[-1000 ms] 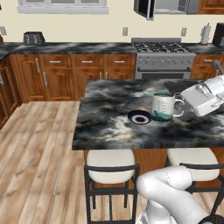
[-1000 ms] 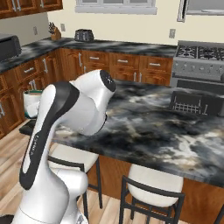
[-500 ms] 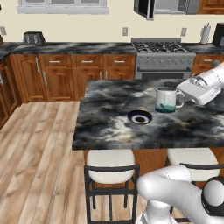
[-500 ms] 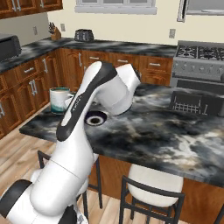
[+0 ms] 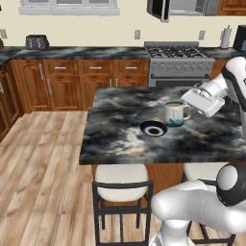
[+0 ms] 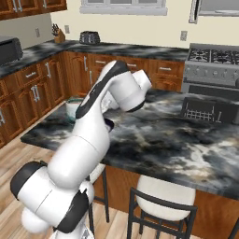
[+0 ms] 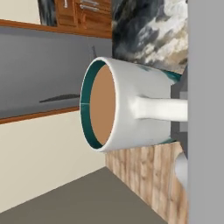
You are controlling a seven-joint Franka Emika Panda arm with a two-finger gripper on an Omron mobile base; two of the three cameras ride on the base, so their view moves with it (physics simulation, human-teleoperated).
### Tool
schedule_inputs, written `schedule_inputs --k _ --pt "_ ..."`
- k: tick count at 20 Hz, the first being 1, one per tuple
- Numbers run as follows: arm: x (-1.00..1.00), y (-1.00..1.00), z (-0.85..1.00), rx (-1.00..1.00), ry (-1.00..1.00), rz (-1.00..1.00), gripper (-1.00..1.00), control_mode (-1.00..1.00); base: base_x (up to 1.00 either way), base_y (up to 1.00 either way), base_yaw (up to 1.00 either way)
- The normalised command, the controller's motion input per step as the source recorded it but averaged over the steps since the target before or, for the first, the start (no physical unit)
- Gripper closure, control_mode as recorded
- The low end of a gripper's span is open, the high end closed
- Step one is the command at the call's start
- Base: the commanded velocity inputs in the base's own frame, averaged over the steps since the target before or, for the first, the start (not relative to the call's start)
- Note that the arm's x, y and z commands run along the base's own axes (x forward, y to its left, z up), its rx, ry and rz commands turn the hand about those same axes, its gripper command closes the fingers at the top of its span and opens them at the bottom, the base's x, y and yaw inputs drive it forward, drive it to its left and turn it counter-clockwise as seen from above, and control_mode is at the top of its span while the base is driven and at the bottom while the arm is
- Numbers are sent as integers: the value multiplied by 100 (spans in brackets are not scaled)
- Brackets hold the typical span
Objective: Pick the cup of tea, navigate to the dining table, and place it on the saucer.
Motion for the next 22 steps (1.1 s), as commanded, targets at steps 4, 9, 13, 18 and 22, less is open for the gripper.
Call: schedule_inputs --k 4,9,13,18,22 --pt "29 -17 -23 0 -19 10 100 -100 0 0 0" --pt "12 -17 0 0 -22 8 100 -100 0 0 0" --pt "14 -2 -13 0 -18 4 100 -100 0 0 0" --pt "51 0 -27 0 -11 0 100 -100 0 0 0" --pt "78 0 -36 0 0 0 100 -100 0 0 0"
